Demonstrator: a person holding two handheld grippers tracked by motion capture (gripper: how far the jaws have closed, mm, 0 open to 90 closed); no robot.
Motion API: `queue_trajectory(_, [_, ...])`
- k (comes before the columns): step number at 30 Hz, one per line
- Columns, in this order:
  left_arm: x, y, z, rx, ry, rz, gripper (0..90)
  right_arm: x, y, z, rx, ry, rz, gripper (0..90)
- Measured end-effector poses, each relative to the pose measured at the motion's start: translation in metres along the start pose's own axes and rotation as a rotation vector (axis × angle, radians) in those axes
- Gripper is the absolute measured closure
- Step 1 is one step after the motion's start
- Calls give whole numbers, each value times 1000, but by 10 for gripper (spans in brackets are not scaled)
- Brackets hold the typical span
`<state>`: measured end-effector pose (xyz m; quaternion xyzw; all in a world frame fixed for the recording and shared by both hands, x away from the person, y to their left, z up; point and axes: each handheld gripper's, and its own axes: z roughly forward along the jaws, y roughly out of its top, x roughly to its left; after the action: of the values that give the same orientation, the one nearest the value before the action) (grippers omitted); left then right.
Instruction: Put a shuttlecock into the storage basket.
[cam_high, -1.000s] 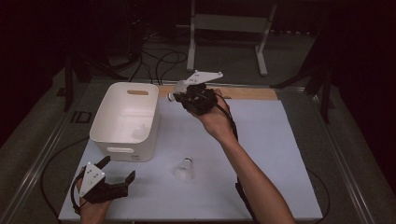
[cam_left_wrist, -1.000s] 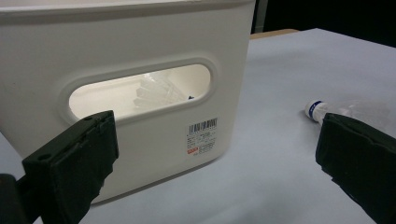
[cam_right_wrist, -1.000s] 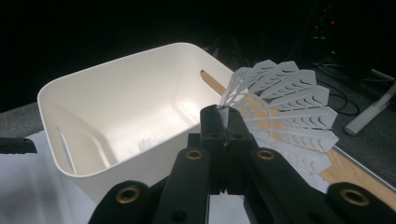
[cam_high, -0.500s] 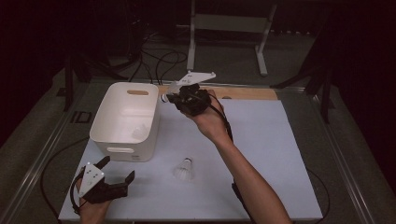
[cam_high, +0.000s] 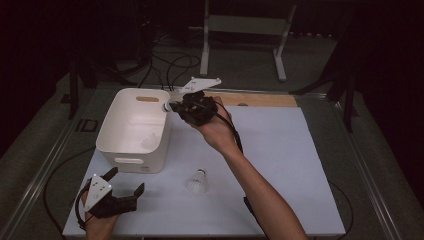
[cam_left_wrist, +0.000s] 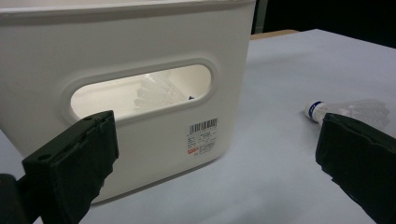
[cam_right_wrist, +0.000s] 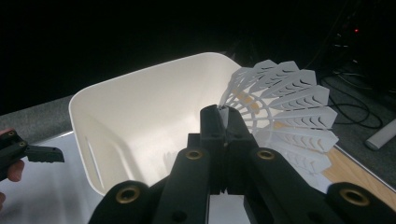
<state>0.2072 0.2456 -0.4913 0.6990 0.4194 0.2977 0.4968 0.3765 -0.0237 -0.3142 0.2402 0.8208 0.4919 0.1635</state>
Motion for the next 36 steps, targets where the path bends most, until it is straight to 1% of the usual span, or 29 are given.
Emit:
queue_trajectory(3, [0, 0, 0, 0, 0, 0, 0, 3, 1, 3, 2, 8, 2, 893])
queue_trajectory(10, [0, 0, 0, -1, 1, 0, 0, 9, 3, 10, 6, 28, -16, 892])
queue_trajectory(19, [0, 0, 0, 0, 0, -1, 0, 21, 8, 17, 2, 53, -34, 892])
queue_trajectory(29, [0, 0, 0, -2, 1, -5, 0, 32, 11, 25, 2, 80, -47, 892])
queue_trajectory(30, [0, 0, 0, -2, 2, -4, 0, 33, 11, 26, -2, 84, -55, 891])
queue_trajectory(36, [1, 0, 0, 1, 5, -3, 0, 37, 11, 29, 0, 100, -53, 891])
